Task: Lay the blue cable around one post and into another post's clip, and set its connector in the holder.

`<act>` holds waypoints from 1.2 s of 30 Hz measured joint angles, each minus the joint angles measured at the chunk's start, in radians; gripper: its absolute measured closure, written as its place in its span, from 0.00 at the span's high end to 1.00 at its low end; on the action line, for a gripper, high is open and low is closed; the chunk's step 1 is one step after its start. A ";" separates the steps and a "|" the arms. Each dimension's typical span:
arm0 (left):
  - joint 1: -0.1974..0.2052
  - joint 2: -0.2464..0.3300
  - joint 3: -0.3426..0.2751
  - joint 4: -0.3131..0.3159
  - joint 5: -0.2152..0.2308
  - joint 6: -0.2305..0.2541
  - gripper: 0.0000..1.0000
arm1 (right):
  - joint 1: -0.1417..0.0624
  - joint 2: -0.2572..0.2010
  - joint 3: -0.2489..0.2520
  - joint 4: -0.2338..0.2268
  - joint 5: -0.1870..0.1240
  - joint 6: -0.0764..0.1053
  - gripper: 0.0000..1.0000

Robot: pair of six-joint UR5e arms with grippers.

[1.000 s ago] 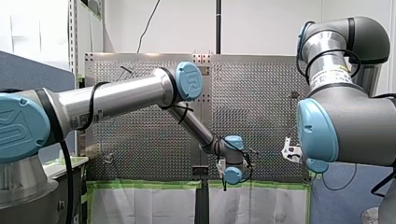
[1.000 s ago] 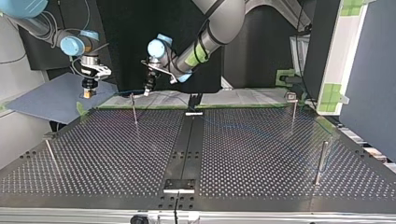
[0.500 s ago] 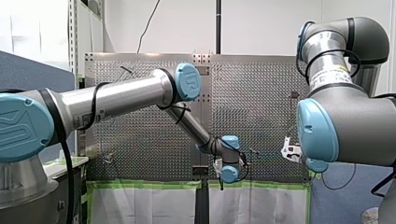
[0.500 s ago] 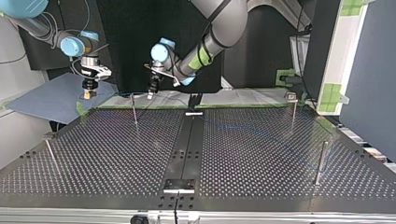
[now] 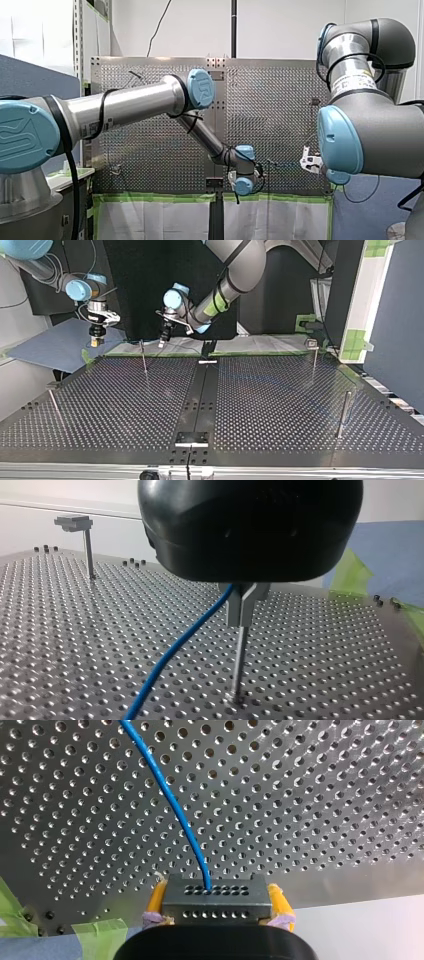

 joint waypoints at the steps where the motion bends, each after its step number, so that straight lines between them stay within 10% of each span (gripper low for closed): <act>1: 0.001 -0.008 0.007 -0.006 0.002 -0.005 0.01 | 0.000 0.000 0.000 -0.002 0.000 0.000 0.00; 36: 0.051 -0.045 0.084 -0.062 0.053 -0.032 0.01 | -0.006 0.014 -0.041 -0.007 -0.002 0.010 0.00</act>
